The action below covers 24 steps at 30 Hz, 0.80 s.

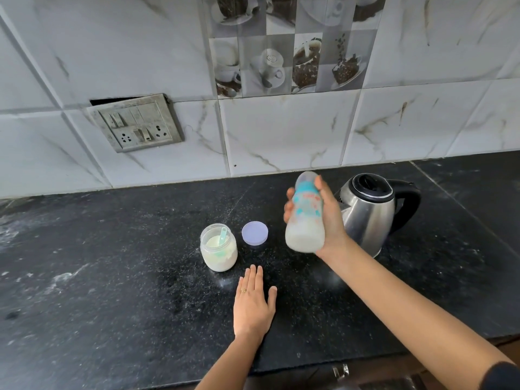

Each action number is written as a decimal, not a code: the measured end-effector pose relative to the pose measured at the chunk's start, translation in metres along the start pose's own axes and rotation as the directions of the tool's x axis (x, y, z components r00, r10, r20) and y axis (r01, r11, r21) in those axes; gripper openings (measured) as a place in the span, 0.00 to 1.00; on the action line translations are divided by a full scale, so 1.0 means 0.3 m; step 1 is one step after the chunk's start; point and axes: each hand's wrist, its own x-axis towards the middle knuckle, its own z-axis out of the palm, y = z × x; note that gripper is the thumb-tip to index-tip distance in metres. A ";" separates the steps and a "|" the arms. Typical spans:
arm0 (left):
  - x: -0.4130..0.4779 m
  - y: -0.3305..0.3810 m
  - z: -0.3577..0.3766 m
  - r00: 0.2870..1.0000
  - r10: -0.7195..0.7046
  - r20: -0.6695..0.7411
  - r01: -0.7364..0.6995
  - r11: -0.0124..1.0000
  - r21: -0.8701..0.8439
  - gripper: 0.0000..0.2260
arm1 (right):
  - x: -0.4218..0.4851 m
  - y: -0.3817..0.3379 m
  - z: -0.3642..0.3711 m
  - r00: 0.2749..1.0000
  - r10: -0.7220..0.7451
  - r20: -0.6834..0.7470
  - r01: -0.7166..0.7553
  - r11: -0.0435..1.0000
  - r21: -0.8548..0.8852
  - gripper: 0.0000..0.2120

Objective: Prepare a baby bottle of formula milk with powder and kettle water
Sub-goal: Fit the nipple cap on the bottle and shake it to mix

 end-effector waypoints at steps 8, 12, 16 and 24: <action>0.004 -0.001 0.003 1.000 -0.003 0.011 0.002 1.000 0.012 0.36 | 0.018 -0.013 0.004 0.997 -0.024 -0.072 0.029 0.997 0.065 0.16; 0.002 -0.001 0.006 1.000 -0.007 0.009 0.007 1.000 0.008 0.36 | -0.011 0.034 -0.024 0.998 0.052 0.019 -0.051 0.995 -0.085 0.16; 0.002 0.001 0.003 1.000 0.001 0.003 -0.001 1.000 0.011 0.36 | 0.008 0.006 -0.001 0.999 -0.008 -0.054 0.008 1.000 -0.003 0.17; 0.000 0.003 0.005 1.000 -0.004 -0.005 0.004 1.000 -0.002 0.35 | -0.003 0.052 -0.005 0.998 0.060 0.003 -0.060 0.992 -0.115 0.19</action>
